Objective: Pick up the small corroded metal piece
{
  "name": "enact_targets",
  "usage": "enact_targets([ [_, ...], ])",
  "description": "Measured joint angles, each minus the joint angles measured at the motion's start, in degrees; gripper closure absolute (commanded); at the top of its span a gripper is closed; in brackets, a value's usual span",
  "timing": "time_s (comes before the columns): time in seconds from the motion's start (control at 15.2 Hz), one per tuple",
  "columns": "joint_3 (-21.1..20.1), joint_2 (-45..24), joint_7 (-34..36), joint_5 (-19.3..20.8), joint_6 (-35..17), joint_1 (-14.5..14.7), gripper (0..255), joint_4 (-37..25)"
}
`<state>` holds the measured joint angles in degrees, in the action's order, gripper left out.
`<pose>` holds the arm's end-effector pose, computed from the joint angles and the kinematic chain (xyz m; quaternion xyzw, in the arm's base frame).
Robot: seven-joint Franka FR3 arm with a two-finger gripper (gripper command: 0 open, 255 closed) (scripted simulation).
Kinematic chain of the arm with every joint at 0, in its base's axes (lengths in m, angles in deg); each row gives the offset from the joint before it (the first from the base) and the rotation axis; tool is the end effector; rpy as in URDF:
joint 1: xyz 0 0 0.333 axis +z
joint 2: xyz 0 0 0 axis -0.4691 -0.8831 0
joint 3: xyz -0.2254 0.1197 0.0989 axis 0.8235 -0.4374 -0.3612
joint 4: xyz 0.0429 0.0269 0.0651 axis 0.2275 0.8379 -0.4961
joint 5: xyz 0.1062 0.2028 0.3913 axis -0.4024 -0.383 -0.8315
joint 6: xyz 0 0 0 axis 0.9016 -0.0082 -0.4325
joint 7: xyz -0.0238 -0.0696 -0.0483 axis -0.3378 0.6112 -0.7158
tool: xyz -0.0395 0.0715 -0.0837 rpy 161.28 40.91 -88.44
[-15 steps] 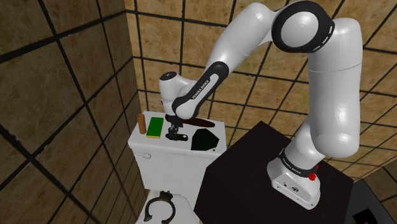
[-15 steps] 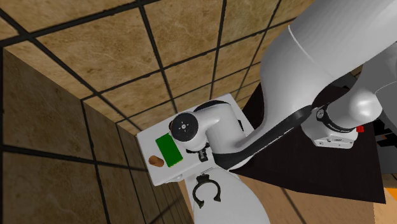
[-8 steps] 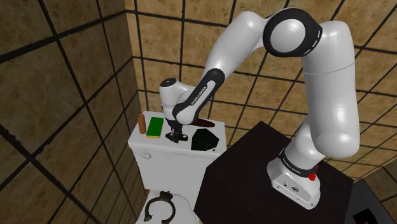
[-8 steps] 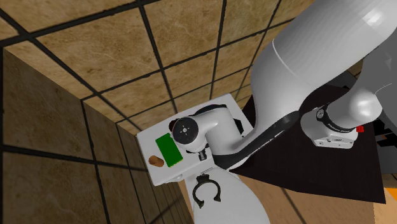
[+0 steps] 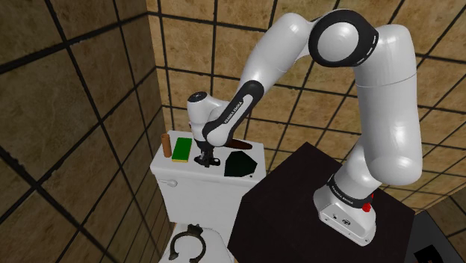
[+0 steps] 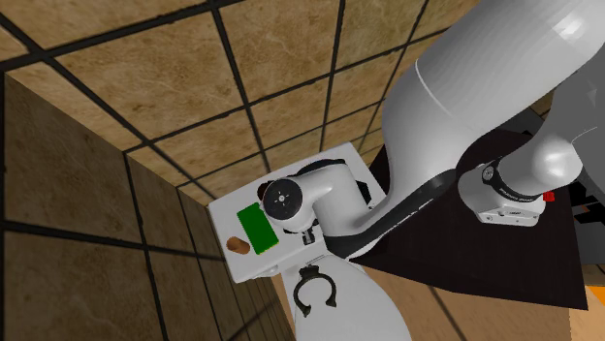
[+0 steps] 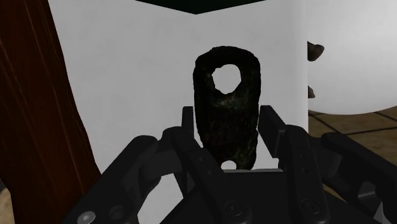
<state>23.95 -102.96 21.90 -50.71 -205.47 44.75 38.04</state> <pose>0.5019 0.2477 0.0215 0.9564 0.2819 -0.0632 0.0422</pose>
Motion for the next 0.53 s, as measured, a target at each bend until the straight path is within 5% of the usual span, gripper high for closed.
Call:
enact_targets([
  [0.53,-1.0,3.9,-1.0,-1.2,3.2,-0.7,255,0.9],
])
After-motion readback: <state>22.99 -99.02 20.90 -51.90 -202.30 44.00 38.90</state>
